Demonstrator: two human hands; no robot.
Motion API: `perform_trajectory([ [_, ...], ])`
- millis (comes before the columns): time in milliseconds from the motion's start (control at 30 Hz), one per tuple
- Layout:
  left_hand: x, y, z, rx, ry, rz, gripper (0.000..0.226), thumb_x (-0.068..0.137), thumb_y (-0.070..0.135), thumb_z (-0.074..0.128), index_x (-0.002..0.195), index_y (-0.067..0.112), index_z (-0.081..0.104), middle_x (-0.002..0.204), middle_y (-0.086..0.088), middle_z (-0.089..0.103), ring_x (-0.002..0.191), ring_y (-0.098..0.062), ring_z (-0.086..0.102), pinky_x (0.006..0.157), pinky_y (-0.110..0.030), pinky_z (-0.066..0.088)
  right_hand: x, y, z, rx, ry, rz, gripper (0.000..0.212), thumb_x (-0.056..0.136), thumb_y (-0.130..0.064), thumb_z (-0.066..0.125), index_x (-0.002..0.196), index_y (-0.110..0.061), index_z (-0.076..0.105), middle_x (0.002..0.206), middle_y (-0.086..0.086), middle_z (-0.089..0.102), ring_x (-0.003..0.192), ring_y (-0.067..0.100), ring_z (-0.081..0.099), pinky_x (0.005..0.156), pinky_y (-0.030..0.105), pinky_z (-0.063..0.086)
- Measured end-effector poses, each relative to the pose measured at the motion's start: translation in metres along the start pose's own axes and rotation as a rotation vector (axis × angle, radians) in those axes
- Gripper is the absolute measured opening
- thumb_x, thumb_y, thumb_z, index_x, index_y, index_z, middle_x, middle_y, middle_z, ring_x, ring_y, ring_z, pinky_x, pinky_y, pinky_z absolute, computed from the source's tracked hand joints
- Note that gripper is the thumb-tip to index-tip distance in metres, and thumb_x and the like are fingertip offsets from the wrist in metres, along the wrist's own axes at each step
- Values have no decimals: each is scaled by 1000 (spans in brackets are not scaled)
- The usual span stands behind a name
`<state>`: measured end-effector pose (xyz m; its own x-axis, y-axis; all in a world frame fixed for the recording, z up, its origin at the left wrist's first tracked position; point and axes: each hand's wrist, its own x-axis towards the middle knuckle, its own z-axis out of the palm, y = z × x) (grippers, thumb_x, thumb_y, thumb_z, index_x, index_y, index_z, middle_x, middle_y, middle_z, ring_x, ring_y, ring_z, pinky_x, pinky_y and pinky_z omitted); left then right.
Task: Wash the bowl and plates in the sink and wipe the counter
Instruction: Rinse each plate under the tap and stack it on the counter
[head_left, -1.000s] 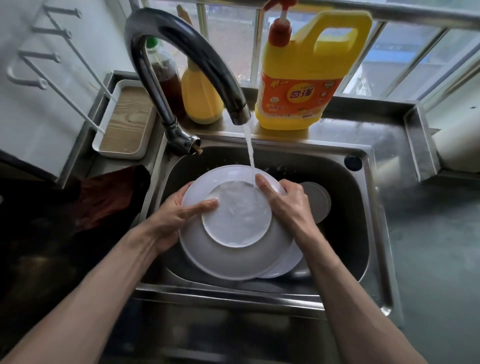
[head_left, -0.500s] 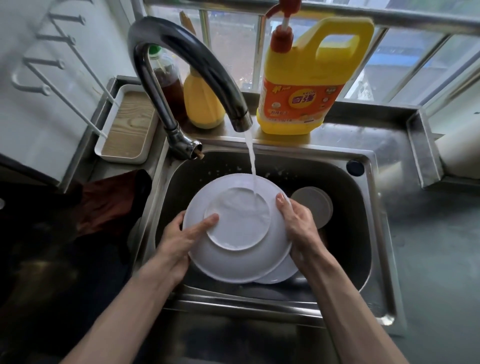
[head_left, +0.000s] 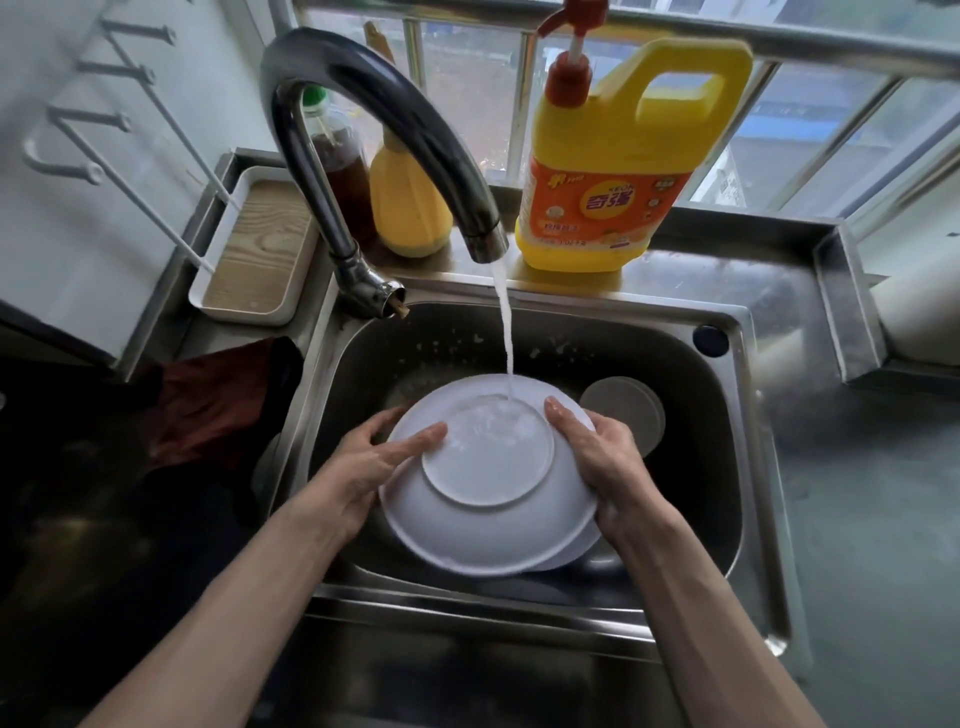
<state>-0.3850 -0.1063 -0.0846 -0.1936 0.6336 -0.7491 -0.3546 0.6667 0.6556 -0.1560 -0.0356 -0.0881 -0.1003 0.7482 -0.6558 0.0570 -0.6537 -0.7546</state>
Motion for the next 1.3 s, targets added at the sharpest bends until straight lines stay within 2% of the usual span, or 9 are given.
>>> perform_trajectory([
  [267,-13,-36,9,-267,-113,152,66,78,16,84,139,26,61,130,-8,71,120,-30,67,92,-44,59,-3,31,7,-12,97,-147,38,98,-47,67,126,-21,68,117,5,76,105,25,73,89,45,61],
  [367,-13,-31,9,-220,-101,210,58,84,6,77,137,26,61,126,-7,72,116,-27,69,87,-40,62,4,29,7,-435,100,-333,52,109,-39,48,159,-25,39,157,-2,44,144,15,42,120,32,31],
  [467,-13,-23,5,-211,-94,242,58,83,4,74,135,27,62,122,-5,74,110,-24,72,80,-37,64,14,24,17,-804,104,-466,55,112,-42,22,164,-24,24,172,-5,18,159,9,5,128,29,1],
  [567,-14,-18,7,-149,-120,248,53,81,-2,74,128,22,65,113,-8,77,99,-26,74,75,-36,64,19,17,39,-1025,9,-543,73,101,-55,7,166,-24,14,173,-8,8,159,8,-5,126,30,-12],
  [667,-14,-20,16,-77,-126,249,51,79,-7,75,125,14,67,111,-12,77,93,-23,75,74,-31,63,20,16,61,-1154,-100,-685,75,98,-54,-4,166,-31,15,173,-8,12,160,10,0,129,35,-8],
  [867,-7,-23,17,-104,-168,324,54,72,13,88,121,18,67,115,-3,77,104,-16,74,84,-26,60,11,11,71,-1133,-343,-895,60,105,-47,13,158,-37,39,167,-14,31,158,6,13,127,33,-2],
  [1000,-12,-26,19,-96,-97,281,61,66,9,93,122,15,69,111,-9,78,102,-30,74,73,-31,62,25,10,51,-1132,-116,-705,54,108,-56,12,158,-48,30,169,-11,28,158,12,16,128,41,10],
  [1133,-20,-33,16,-179,-33,306,56,76,2,79,128,18,66,112,-8,77,101,-27,74,70,-34,63,25,11,33,-918,107,-338,68,95,-83,26,155,-50,28,156,-1,43,141,28,43,112,52,38],
  [1300,-26,-33,13,-185,-82,251,53,78,1,81,127,16,67,114,-10,76,104,-28,74,73,-34,63,16,9,28,-681,256,-213,80,79,-95,40,120,-29,57,115,6,67,108,34,63,92,46,51],
])
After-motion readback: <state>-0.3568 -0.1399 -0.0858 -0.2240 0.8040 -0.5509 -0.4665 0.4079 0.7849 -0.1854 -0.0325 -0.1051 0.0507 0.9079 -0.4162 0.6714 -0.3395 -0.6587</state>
